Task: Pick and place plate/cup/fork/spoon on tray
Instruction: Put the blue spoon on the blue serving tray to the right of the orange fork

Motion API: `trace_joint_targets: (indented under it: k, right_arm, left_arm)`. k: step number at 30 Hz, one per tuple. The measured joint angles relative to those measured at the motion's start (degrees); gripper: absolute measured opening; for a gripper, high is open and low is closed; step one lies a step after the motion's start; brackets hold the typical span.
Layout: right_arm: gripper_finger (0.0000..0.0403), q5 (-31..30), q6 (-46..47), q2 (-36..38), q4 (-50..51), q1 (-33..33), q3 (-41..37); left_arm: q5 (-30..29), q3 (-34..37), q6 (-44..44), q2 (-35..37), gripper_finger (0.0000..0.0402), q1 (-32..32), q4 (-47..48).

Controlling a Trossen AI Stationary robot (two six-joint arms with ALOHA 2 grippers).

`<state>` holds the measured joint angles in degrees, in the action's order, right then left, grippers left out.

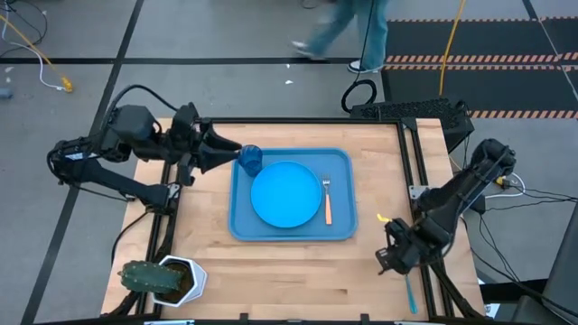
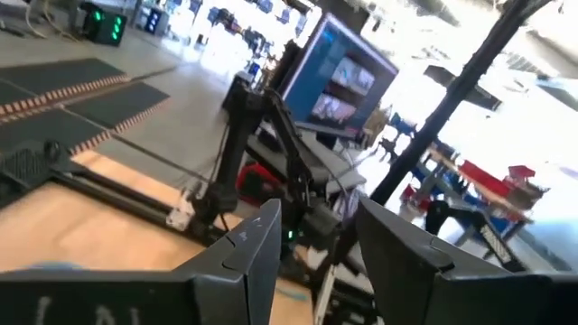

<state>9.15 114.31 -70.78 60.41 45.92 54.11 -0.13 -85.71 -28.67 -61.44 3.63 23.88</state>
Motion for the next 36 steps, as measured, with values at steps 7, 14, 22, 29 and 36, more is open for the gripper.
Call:
trace_joint_targets:
  k: [7,14,22,29,36]
  right_arm:
    - [0.0107,0.0,8.5,-3.1,-2.7,6.4,0.0]
    - [0.0107,0.1,12.6,-8.3,-9.2,9.1,0.0]
    - [0.0107,5.3,12.3,-14.2,-10.8,9.8,0.0]
    - [0.0107,7.9,12.9,-15.8,-10.9,9.6,0.0]
    - [0.0107,7.6,14.1,-15.7,-10.9,8.0,-0.8]
  left_arm:
    - [-3.3,0.0,-3.4,-1.3,0.0149,3.1,5.4]
    - [-5.3,0.0,-4.9,-1.3,0.0149,6.0,6.0]
    - [-6.0,0.0,-4.4,-1.3,0.0149,6.2,6.0]
    - [-6.0,0.0,0.9,-0.9,0.0149,6.2,6.0]
    - [-5.9,0.0,4.4,-0.7,0.0149,6.2,6.1]
